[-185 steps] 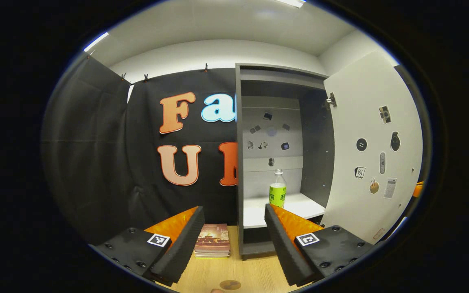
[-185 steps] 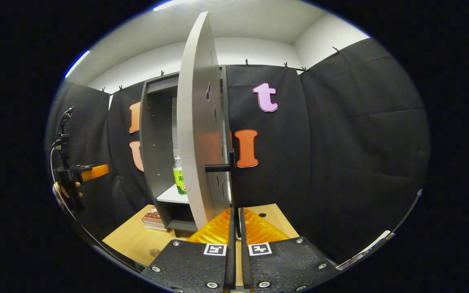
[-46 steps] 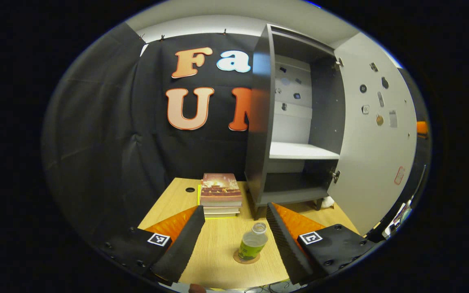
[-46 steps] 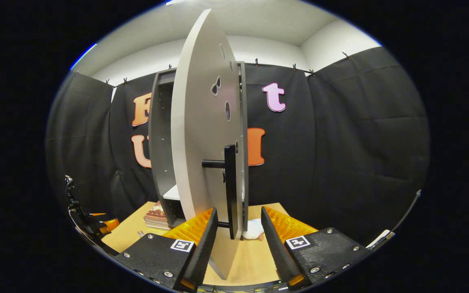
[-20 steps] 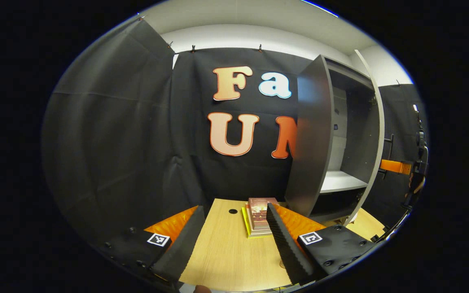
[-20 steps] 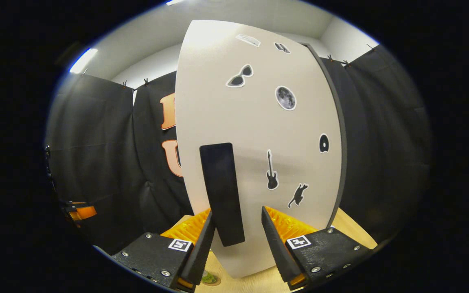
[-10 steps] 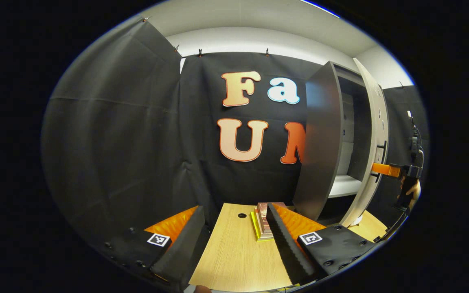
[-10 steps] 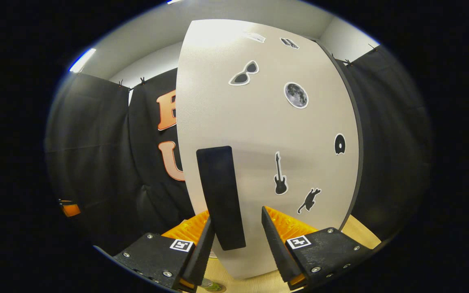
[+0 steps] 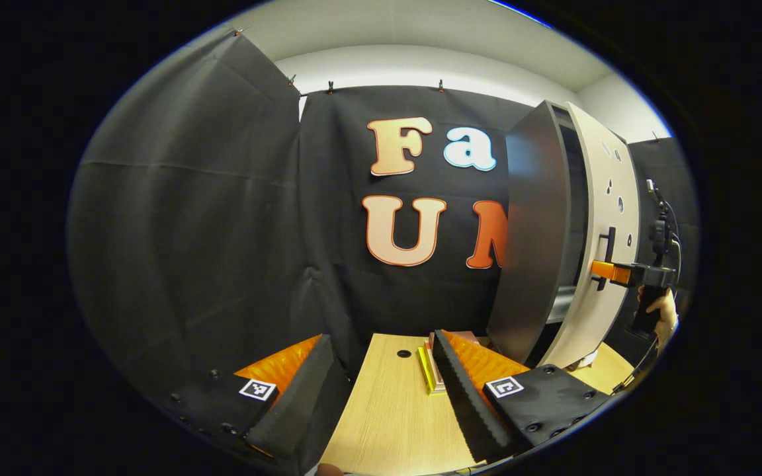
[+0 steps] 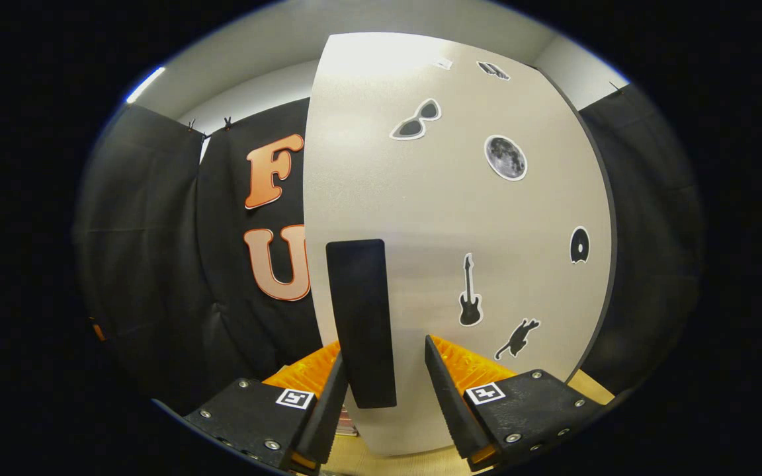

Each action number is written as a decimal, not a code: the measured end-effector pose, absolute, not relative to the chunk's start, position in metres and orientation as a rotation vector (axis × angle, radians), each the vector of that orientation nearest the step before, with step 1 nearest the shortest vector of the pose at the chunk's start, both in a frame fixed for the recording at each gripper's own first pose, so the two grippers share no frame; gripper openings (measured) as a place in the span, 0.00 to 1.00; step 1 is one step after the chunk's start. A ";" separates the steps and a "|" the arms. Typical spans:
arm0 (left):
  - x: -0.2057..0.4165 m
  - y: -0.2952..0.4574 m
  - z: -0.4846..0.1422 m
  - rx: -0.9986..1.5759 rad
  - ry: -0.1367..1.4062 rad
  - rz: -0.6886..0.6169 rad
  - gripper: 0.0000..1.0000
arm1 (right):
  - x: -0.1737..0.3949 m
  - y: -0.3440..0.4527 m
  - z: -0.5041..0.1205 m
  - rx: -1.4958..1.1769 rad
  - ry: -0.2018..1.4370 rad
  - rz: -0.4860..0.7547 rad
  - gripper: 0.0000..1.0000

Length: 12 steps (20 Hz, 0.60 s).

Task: Open the cabinet door with the right hand, grasp the bottle in the cabinet with the left hand and place it on the coaster, then close the cabinet door with the right hand.

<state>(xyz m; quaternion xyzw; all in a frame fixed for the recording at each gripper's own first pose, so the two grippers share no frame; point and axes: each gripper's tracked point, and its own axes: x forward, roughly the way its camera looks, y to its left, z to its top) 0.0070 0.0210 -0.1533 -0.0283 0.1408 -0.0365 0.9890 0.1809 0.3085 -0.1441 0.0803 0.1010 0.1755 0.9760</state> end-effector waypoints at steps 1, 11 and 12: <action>0.007 0.023 -0.153 -0.049 0.281 -0.069 1.00 | 0.186 0.311 -0.145 0.164 0.200 0.352 0.69; 0.017 0.028 -0.147 -0.047 0.275 -0.064 0.99 | 0.209 0.317 -0.155 0.146 0.195 0.310 0.70; 0.019 0.030 -0.145 -0.042 0.273 -0.061 0.99 | 0.211 0.318 -0.155 0.147 0.196 0.309 0.70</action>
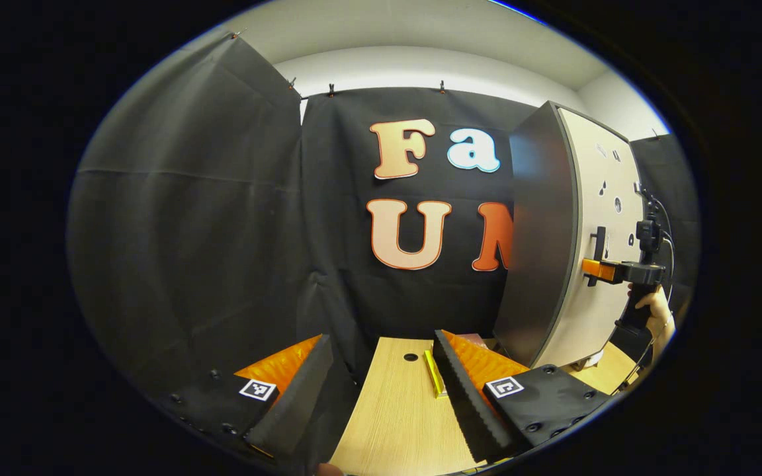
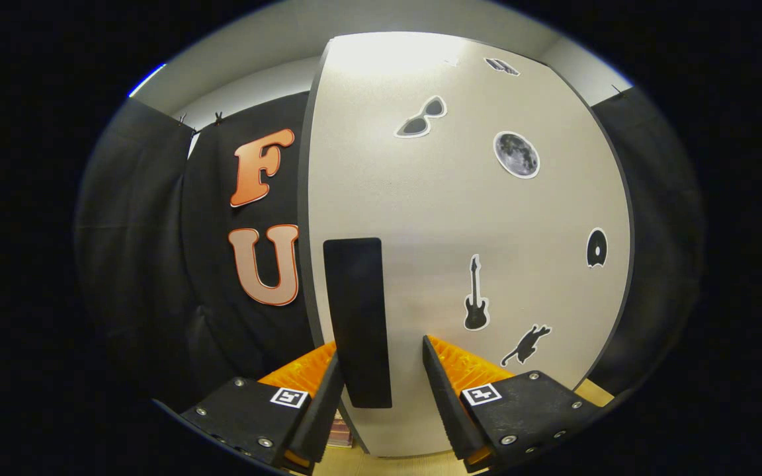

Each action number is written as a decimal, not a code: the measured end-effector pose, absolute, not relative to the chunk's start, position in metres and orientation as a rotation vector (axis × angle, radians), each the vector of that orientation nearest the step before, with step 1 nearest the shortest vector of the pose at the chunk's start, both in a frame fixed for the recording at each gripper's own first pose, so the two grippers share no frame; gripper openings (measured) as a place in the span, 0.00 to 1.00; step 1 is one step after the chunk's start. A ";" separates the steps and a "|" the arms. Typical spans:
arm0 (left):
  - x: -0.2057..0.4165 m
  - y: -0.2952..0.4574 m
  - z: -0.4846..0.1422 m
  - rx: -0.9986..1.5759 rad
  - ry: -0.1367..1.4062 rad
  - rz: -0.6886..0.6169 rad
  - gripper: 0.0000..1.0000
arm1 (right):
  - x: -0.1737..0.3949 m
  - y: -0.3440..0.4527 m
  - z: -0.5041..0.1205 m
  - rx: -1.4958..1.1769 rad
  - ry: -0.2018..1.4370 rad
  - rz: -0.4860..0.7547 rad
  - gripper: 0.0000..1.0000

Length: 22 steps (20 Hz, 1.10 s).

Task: Open the cabinet door with the right hand, grasp the bottle in the cabinet with the left hand and place it on the coaster, then close the cabinet door with the right hand.

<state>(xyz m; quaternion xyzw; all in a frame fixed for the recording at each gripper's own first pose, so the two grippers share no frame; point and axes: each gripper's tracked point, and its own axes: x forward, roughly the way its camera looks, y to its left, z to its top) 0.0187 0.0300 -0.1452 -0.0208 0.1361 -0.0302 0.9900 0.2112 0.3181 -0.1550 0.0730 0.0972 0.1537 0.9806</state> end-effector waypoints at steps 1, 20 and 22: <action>0.020 0.031 -0.145 -0.036 0.271 -0.058 0.99 | 0.213 0.318 -0.155 0.146 0.197 0.309 0.70; 0.068 -0.013 -0.079 0.013 0.168 -0.058 0.99 | 0.174 0.245 -0.076 0.119 0.172 0.390 0.74; 0.071 -0.020 -0.066 0.020 0.156 -0.057 0.99 | 0.162 0.209 -0.054 0.120 0.150 0.364 0.74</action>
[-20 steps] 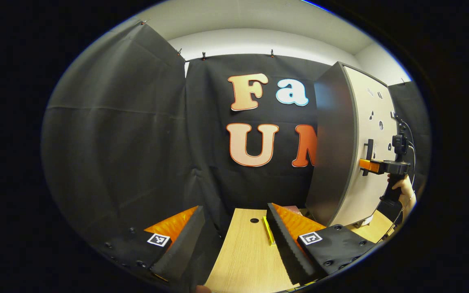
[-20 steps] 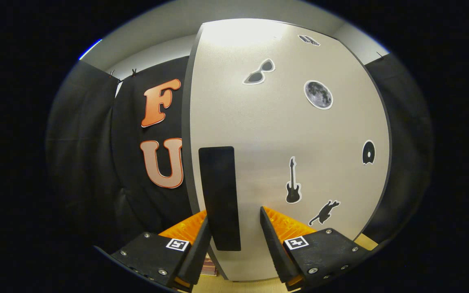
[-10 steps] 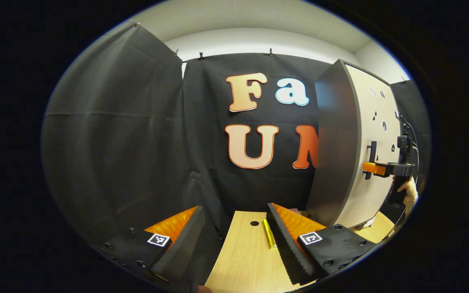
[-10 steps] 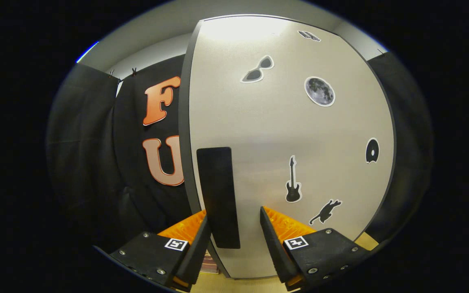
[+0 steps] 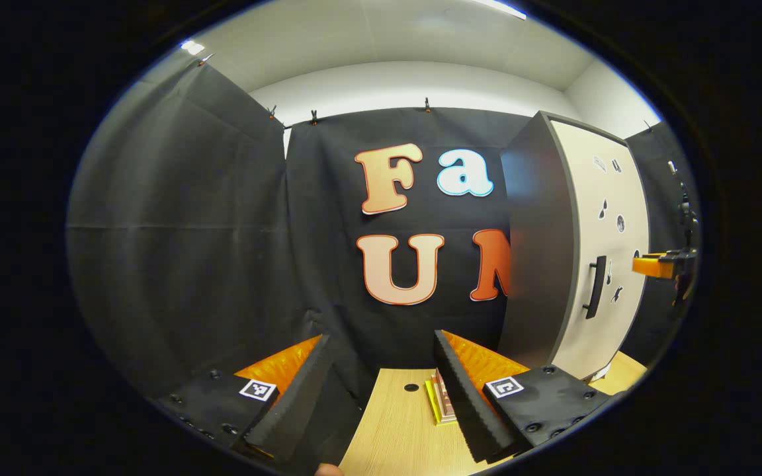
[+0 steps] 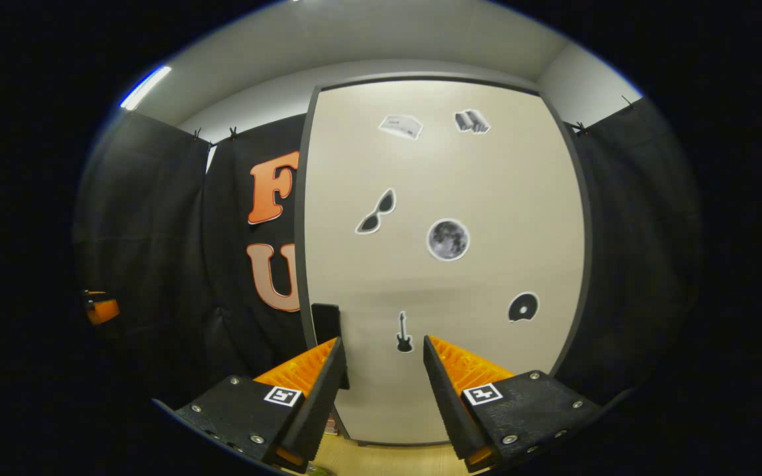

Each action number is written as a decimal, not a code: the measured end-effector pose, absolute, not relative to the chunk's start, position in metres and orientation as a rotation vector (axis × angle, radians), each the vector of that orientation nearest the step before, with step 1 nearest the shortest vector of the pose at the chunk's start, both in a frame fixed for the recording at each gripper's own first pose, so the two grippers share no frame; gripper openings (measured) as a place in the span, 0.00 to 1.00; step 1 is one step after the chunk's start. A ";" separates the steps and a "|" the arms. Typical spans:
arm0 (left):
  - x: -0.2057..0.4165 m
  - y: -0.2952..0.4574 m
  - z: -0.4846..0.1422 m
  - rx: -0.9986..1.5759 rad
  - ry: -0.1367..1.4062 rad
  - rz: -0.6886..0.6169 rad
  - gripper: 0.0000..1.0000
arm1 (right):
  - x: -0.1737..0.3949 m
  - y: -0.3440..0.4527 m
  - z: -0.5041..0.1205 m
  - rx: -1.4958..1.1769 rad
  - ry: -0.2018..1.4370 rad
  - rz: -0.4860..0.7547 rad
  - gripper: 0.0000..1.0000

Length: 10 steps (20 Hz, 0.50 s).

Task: Open the cabinet door with the right hand, grasp the bottle in the cabinet with the left hand and place it on the coaster, then close the cabinet door with the right hand.

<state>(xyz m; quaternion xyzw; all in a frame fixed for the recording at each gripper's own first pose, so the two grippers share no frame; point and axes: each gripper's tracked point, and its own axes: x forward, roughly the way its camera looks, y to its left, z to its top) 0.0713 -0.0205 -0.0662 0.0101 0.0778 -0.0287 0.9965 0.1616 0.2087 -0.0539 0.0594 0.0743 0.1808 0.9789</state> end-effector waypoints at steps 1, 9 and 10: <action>0.073 -0.023 -0.059 0.017 0.147 -0.059 0.99 | 0.156 0.190 -0.043 0.116 0.139 0.346 0.74; 0.069 -0.064 -0.004 -0.042 0.097 -0.101 0.99 | 0.092 0.022 0.016 0.036 0.077 0.152 0.77; 0.068 -0.066 0.002 -0.042 0.091 -0.096 0.99 | 0.085 0.005 0.023 0.038 0.075 0.136 0.77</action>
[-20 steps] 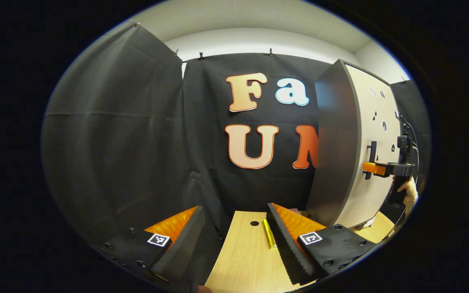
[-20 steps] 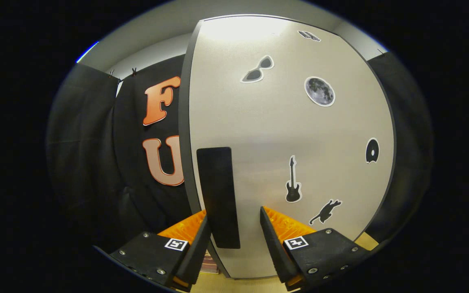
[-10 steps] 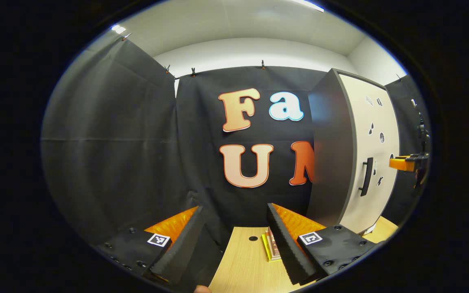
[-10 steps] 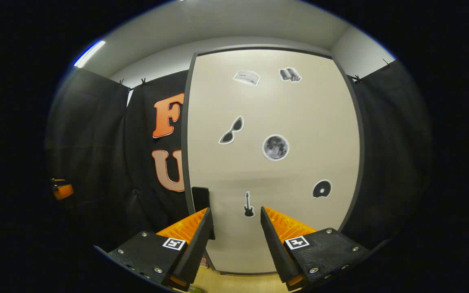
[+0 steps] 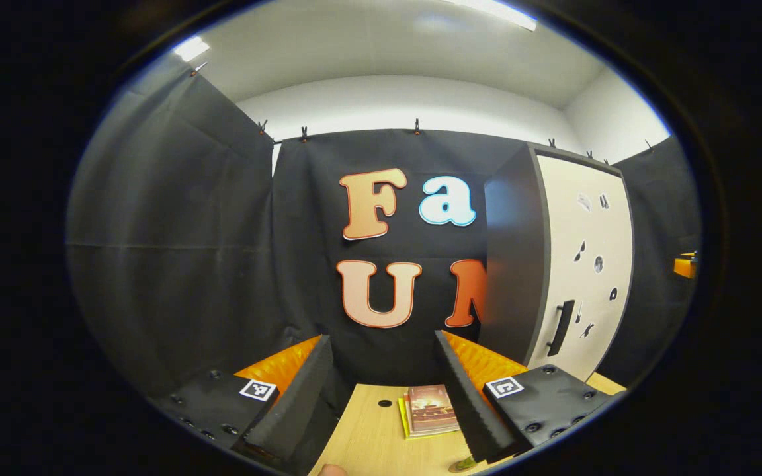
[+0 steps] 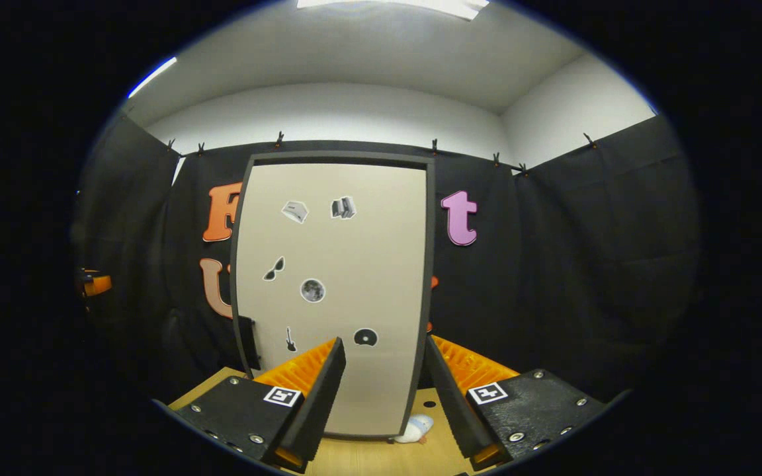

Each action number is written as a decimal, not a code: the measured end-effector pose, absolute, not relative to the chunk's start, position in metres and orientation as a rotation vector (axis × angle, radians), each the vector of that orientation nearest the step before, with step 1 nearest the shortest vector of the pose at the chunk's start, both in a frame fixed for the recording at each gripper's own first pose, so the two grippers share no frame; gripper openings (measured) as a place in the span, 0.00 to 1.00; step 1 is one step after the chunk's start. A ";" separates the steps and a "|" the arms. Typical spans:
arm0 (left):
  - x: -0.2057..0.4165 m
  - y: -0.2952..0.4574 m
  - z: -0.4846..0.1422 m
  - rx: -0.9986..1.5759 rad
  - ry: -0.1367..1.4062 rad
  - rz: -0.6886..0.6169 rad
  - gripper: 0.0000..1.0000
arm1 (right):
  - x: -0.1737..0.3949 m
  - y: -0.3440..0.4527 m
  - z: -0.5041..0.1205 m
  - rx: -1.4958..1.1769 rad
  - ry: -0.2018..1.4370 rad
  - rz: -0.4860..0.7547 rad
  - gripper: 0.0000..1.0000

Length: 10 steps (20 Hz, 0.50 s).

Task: Open the cabinet door with the right hand, grasp the bottle in the cabinet with the left hand and place it on the coaster, then close the cabinet door with the right hand.

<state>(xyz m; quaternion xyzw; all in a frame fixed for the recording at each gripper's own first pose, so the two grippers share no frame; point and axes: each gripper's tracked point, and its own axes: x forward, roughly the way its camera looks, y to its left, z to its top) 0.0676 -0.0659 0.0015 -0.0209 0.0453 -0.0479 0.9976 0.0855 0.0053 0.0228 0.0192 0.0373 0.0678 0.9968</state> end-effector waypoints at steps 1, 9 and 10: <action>0.065 -0.065 0.006 -0.036 0.085 -0.086 0.99 | 0.084 -0.016 0.031 0.033 0.072 0.116 0.77; 0.045 -0.068 0.029 -0.043 0.064 -0.045 0.99 | 0.064 -0.078 0.049 0.002 0.042 0.049 0.82; 0.043 -0.069 0.030 -0.042 0.063 -0.040 0.99 | 0.063 -0.080 0.050 0.001 0.039 0.052 0.83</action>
